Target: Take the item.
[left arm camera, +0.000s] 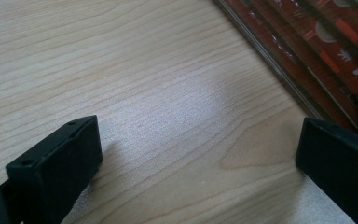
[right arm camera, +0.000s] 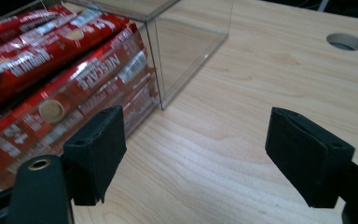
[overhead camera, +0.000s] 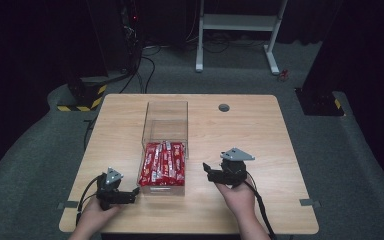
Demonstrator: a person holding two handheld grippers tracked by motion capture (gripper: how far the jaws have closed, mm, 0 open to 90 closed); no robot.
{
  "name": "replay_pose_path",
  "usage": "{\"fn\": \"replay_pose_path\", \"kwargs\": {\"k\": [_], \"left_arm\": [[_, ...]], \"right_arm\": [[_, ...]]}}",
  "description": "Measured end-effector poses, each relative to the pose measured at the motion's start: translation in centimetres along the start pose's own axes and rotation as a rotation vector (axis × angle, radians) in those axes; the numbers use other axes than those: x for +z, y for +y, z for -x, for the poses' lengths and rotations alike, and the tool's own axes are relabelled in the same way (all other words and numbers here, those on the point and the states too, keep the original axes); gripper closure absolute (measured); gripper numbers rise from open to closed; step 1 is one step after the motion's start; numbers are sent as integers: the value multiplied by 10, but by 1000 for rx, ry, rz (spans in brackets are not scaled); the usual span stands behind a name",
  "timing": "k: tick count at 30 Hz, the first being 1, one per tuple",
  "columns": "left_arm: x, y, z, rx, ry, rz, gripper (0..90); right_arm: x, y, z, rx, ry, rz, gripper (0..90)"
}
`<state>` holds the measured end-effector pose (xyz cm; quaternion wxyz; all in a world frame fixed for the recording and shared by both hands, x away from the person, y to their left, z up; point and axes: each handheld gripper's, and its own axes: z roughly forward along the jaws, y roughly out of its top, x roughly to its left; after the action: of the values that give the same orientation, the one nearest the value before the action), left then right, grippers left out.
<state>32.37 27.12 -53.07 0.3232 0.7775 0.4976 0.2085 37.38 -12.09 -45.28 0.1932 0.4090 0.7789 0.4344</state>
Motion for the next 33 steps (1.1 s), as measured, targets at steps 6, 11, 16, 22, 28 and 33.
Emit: {"fn": "replay_pose_path", "kwargs": {"k": [6, 11, 16, 22, 28, 33], "left_arm": [[0, 0, 0, -3, 0, 2, 6], [0, 0, 0, -3, 0, 2, 6], [0, 0, 0, -3, 0, 2, 6], [0, 0, 0, -3, 0, 2, 6], [0, 0, 0, -6, -1, 3, 6], [0, 0, 0, -5, -1, 3, 6]], "right_arm": [[-3, 5, -2, 8, 20, 47, 223], [-5, 8, -5, -11, 24, 51, 228], [-6, 8, -9, -10, 38, 45, 229], [-10, 11, -15, -31, 50, 56, 239], [-13, 15, -23, -47, 71, 70, 241], [-15, 18, -31, -51, 86, 82, 238]]}}
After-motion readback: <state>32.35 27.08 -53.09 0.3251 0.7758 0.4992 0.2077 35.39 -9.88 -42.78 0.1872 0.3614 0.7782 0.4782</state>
